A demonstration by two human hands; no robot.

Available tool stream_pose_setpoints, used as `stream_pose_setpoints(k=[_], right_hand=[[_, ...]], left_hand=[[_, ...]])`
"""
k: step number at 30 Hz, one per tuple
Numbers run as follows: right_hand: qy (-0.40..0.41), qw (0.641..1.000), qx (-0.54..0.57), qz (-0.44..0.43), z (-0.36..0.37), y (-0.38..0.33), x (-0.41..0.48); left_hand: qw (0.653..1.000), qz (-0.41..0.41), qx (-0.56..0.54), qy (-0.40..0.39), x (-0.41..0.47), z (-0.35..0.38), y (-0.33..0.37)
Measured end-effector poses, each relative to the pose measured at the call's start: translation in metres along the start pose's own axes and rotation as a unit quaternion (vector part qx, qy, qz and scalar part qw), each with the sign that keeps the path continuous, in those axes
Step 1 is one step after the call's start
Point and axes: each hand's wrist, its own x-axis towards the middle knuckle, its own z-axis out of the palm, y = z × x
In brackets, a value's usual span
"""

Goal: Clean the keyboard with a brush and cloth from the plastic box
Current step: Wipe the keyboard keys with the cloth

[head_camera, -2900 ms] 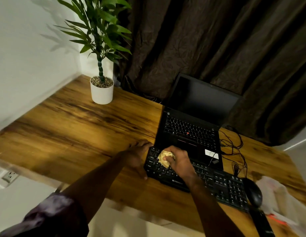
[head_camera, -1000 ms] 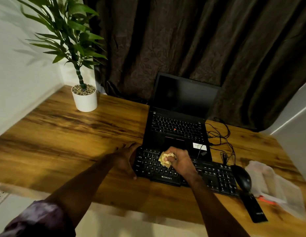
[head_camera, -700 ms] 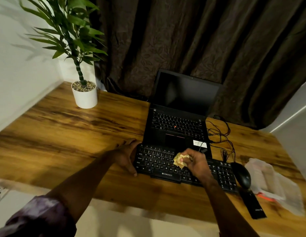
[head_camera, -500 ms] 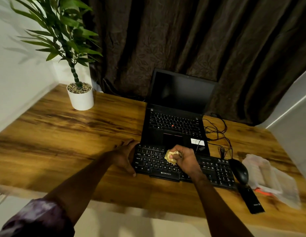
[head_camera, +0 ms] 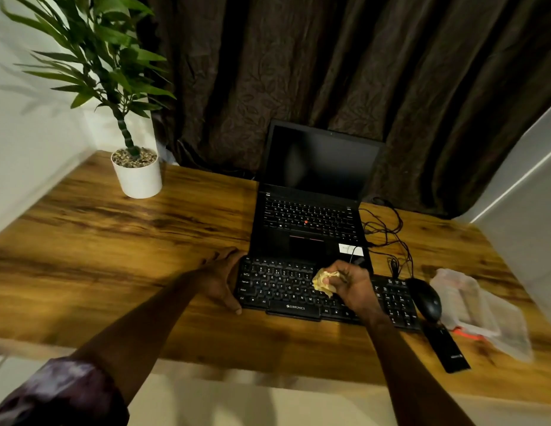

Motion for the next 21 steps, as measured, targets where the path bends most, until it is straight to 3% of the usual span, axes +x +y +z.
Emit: stream_pose_setpoints(k=[6,12,21], right_hand=[[-0.019,1.0,-0.019,-0.014,-0.007,0.005,0.0],[0.03,0.999,-0.032,-0.003,-0.026,0.026,-0.007],[-0.014,0.999,-0.034,-0.032,-0.014,0.013,0.002]], left_hand=[[1.0,-0.01,-0.003,-0.005,-0.003,-0.001,0.003],[1.0,-0.012,0.008,0.012,-0.006,0.0,0.008],[1.0,-0.001,0.001,-0.003,-0.004,0.001,0.0]])
